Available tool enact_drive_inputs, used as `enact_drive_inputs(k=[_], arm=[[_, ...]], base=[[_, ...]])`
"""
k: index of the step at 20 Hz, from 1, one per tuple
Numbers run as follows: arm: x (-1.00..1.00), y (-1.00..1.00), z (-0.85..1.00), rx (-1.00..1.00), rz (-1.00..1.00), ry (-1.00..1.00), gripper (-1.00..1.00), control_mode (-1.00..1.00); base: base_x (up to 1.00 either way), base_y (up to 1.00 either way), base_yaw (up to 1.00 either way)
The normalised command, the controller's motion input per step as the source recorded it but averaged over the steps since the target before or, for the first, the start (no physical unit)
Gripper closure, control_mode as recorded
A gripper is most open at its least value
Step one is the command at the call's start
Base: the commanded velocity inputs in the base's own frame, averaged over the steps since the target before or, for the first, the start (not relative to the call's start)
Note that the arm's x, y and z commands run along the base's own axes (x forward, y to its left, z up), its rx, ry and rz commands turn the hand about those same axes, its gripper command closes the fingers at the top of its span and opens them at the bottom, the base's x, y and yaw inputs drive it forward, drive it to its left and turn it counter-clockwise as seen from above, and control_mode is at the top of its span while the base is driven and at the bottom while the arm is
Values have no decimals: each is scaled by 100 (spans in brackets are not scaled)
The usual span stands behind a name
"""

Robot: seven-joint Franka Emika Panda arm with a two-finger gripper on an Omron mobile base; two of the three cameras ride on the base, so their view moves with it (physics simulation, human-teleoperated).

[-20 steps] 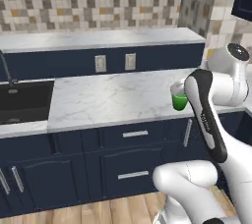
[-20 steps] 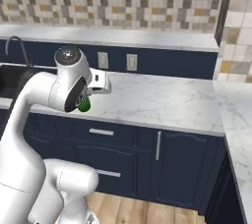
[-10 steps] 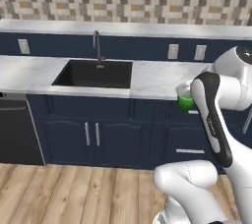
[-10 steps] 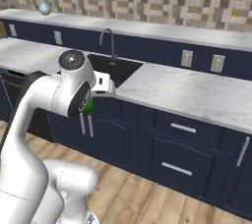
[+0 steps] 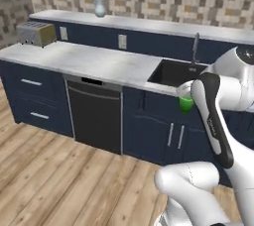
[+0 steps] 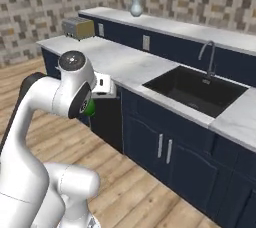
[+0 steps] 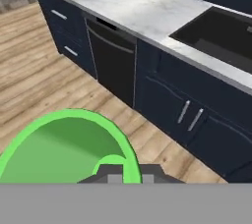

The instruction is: Place the pitcher and cup on the dining counter for serving.

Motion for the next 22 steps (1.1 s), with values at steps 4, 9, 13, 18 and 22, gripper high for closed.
enact_drive_inputs(k=[4, 9, 13, 18, 22], arm=[[0, 0, 0, 0, 0, 0, 100, 100], [0, 0, 0, 0, 0, 0, 100, 100], [0, 0, 0, 0, 0, 0, 100, 100], [0, 0, 0, 0, 0, 0, 100, 100], [0, 0, 0, 0, 0, 0, 100, 100]], base=[[77, 87, 41], [88, 90, 35], [98, 96, 29], [100, 85, 24], [100, 77, 18]])
